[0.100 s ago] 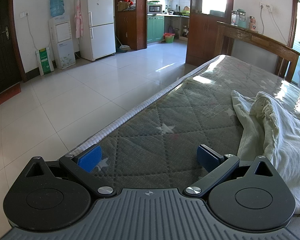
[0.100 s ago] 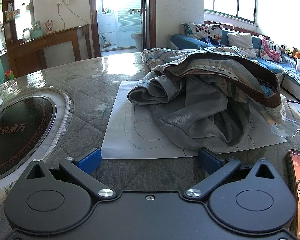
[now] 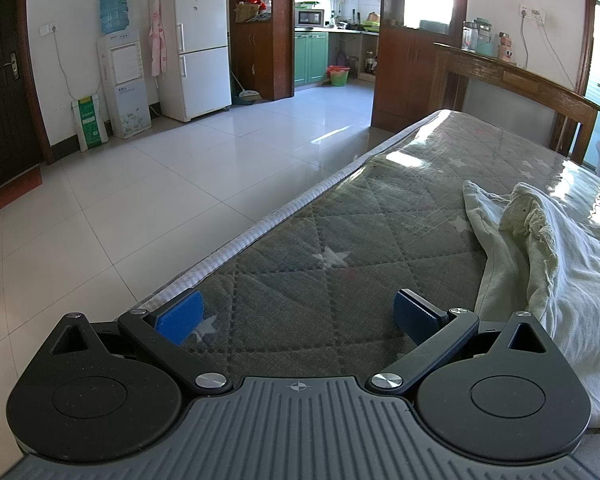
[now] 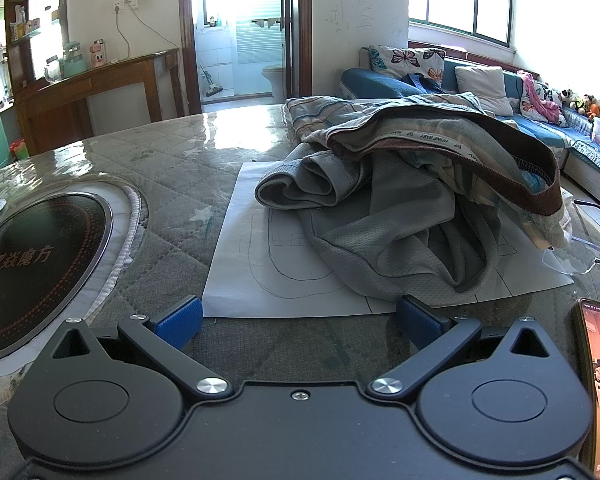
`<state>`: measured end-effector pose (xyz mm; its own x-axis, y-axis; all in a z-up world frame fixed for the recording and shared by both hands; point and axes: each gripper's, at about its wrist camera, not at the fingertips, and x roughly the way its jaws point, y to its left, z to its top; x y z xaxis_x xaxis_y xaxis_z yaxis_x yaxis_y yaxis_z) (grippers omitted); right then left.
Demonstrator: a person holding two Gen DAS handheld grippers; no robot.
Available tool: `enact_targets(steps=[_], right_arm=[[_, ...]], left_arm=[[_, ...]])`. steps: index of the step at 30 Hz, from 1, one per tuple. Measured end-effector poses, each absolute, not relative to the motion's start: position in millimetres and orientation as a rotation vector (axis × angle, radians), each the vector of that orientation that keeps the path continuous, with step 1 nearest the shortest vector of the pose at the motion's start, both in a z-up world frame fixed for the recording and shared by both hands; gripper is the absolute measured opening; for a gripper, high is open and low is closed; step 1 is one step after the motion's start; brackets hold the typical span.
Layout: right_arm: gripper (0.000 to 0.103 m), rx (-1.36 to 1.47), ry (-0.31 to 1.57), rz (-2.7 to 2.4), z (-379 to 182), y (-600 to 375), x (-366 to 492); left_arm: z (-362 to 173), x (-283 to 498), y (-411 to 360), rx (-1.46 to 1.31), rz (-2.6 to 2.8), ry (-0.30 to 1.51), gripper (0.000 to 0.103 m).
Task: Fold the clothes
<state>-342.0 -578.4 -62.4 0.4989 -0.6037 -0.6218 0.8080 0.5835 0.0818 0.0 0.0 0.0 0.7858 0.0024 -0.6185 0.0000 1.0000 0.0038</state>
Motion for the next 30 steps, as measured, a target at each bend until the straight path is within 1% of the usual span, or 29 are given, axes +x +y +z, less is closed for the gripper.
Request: enact_targets(steps=[30], right_arm=[[0.103,0.388,0.586,-0.880,-63.0,-576.1,-342.7]], left_arm=[[0.0,0.1,0.2,0.003,0.001,0.667,0.103]])
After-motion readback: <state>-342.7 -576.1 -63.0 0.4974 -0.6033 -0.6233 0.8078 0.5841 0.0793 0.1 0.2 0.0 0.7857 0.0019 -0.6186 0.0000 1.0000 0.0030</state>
